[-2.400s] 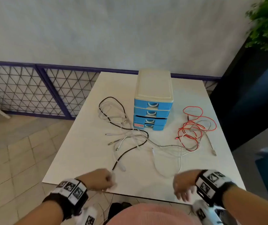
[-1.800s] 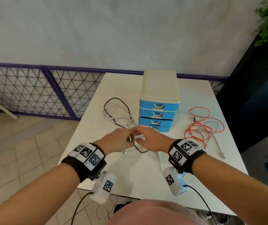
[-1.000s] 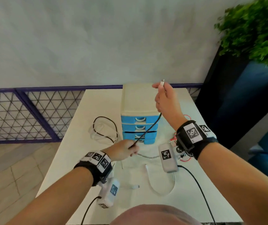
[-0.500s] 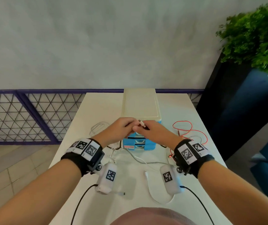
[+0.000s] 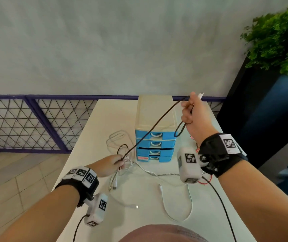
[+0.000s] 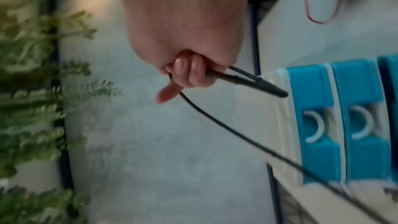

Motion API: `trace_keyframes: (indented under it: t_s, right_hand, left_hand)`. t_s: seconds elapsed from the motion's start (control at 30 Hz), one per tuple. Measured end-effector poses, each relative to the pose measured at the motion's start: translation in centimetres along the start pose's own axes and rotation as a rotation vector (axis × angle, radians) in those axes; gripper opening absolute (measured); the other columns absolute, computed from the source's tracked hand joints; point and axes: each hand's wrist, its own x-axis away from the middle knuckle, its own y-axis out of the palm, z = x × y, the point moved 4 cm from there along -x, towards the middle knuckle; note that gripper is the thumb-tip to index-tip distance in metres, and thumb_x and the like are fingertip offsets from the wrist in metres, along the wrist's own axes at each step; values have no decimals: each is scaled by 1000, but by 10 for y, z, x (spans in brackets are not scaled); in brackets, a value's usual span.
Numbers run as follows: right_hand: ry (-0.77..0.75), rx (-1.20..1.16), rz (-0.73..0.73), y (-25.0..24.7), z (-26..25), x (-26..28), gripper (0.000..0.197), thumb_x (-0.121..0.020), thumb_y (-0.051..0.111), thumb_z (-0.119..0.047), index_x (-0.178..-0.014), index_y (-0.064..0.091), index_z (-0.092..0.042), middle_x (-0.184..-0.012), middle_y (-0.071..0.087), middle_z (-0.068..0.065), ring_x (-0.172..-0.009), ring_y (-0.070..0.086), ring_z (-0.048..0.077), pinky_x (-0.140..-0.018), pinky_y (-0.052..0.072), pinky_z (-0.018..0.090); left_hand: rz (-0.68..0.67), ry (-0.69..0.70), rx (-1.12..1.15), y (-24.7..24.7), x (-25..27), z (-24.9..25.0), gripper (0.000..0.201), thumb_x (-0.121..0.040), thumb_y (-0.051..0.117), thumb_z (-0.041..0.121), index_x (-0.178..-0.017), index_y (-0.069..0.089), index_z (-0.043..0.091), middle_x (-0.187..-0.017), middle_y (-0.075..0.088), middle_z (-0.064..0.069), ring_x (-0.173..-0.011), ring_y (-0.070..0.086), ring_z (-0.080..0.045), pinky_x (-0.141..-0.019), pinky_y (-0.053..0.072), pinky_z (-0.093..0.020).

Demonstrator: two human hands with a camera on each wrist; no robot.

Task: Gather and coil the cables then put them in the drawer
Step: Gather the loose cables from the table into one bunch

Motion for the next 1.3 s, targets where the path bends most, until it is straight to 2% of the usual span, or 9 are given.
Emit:
trace_keyframes:
  t_s: [0.1, 0.23, 0.47, 0.6, 0.8, 0.9, 1.03, 1.13, 1.3]
  right_hand:
    - [-35, 13, -147, 14, 0, 13, 35, -104, 31, -38, -76, 36, -18, -92, 76, 8, -31, 20, 7, -32, 18, 19]
    - [-184, 679, -345, 41, 39, 39, 34, -103, 30, -41, -106, 44, -11, -111, 72, -2, -33, 32, 4, -33, 28, 18]
    - [-325, 1121, -441, 33, 74, 49, 25, -102, 39, -32, -86, 46, -15, -64, 51, -5, -55, 46, 10, -55, 36, 25]
    - [-366, 1021, -192, 20, 39, 34, 28, -101, 42, -33, -76, 45, -21, -60, 44, -6, -50, 38, 7, -44, 32, 17]
    - [-423, 819, 196, -22, -10, 5, 36, -102, 38, -35, -70, 39, -20, -61, 41, -1, -56, 38, 14, -55, 34, 31]
    - [-291, 866, 42, -24, 2, 6, 30, -102, 38, -38, -76, 45, -24, -61, 44, -5, -54, 40, 12, -50, 35, 29]
    - [20, 909, -439, 16, 44, 42, 28, -102, 38, -37, -82, 48, -20, -61, 43, -3, -39, 33, 3, -37, 29, 16]
    - [73, 923, -649, 48, 71, 61, 30, -103, 35, -38, -103, 52, -13, -77, 67, 2, -34, 44, 11, -35, 33, 21]
    - [72, 1077, -582, 64, 78, 52, 53, -102, 42, -31, -151, 23, -26, -121, 66, 11, -58, 71, 30, -58, 59, 33]
  left_hand:
    - [79, 53, -1, 3, 2, 7, 27, -100, 36, 11, -78, 51, 13, -79, 57, 4, -78, 56, -13, -77, 42, -24]
    - [226, 228, 16, -14, -2, 66, 24, -99, 41, 15, -84, 57, 24, -65, 55, 5, -56, 49, -3, -60, 42, -19]
    - [394, 415, 100, -60, 14, 134, 28, -96, 50, 24, -73, 55, 38, -60, 54, 9, -56, 46, -3, -56, 39, -18]
    - [252, 270, 355, -59, 11, 112, 21, -98, 46, 29, -81, 56, 21, -55, 49, 12, -51, 41, -5, -51, 37, -19]
    - [100, 84, 206, -30, 11, 31, 38, -102, 34, 25, -72, 58, 23, -57, 50, 10, -58, 50, -6, -69, 42, -27]
    - [169, -19, 226, -32, 9, 1, 35, -102, 34, 19, -76, 58, 18, -62, 52, 4, -63, 53, -15, -69, 43, -27]
    - [589, -111, 85, -84, 13, -11, 20, -99, 40, 23, -91, 58, 22, -66, 56, -4, -55, 52, -20, -54, 44, -32]
    - [829, -249, -38, -128, 28, -18, 21, -98, 42, 27, -101, 61, 18, -78, 62, -6, -67, 61, -27, -67, 53, -38]
    - [778, -381, -312, -140, 28, -30, 22, -92, 48, 23, -109, 60, 14, -110, 60, -11, -96, 60, -35, -85, 49, -47]
